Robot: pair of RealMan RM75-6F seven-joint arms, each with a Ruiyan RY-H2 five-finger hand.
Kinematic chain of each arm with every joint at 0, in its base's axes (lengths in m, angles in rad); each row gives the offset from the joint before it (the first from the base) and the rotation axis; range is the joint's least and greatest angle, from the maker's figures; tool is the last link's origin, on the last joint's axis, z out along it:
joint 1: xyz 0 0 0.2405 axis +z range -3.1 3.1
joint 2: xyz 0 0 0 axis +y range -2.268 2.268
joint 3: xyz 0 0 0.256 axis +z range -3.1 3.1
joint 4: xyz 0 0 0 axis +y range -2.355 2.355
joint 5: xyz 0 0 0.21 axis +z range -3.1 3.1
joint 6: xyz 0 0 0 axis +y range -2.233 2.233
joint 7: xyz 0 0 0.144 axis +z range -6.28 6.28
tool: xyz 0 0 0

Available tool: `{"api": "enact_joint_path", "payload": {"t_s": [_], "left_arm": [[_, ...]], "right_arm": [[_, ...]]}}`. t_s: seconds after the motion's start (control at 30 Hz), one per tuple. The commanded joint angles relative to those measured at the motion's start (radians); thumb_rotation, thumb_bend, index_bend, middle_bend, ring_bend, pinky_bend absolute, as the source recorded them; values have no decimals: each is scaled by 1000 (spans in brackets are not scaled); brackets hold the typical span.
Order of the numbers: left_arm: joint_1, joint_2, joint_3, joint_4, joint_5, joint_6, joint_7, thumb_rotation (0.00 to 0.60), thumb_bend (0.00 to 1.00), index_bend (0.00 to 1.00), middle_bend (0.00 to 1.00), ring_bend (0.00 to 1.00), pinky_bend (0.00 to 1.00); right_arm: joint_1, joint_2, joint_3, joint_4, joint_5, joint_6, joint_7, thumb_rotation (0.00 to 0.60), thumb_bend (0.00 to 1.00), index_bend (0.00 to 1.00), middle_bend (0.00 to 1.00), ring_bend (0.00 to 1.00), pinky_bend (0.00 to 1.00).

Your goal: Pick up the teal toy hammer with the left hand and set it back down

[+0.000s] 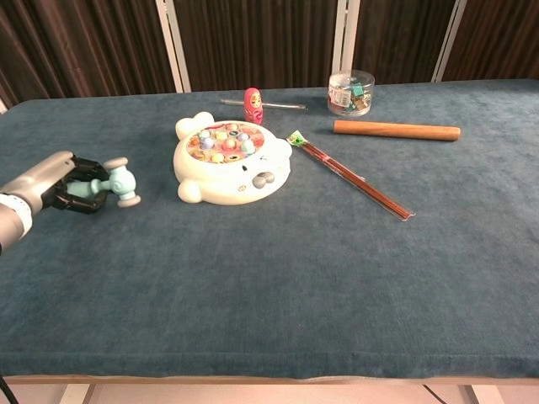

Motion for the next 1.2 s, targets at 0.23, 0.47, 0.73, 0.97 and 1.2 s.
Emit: {"api": "enact_joint_path", "payload": {"t_s": [0.23, 0.47, 0.73, 0.97, 1.2], "left_arm": [[27, -99, 26, 140, 201, 252, -119, 600, 787, 630, 563, 475, 547], [43, -70, 41, 98, 260, 281, -182, 600, 825, 696, 702, 709, 896], [60, -11, 49, 1, 307, 284, -273, 600, 883, 746, 830, 913, 1000], [43, 46, 12, -111, 287, 231, -296, 600, 897, 762, 876, 997, 1000], [-56, 20, -71, -83, 182, 109, -190, 600, 904, 776, 909, 1000, 1000]], "right_arm": [[1, 1, -3, -1, -4, -3, -2, 600, 273, 0, 0, 0, 0], [5, 3, -9, -2, -12, -11, -1, 600, 273, 0, 0, 0, 0], [9, 8, -16, -3, -20, -18, 6, 600, 273, 0, 0, 0, 0], [11, 12, -18, -4, -21, -24, 11, 600, 273, 0, 0, 0, 0], [15, 17, -19, -4, -20, -30, 23, 600, 273, 0, 0, 0, 0]]}}
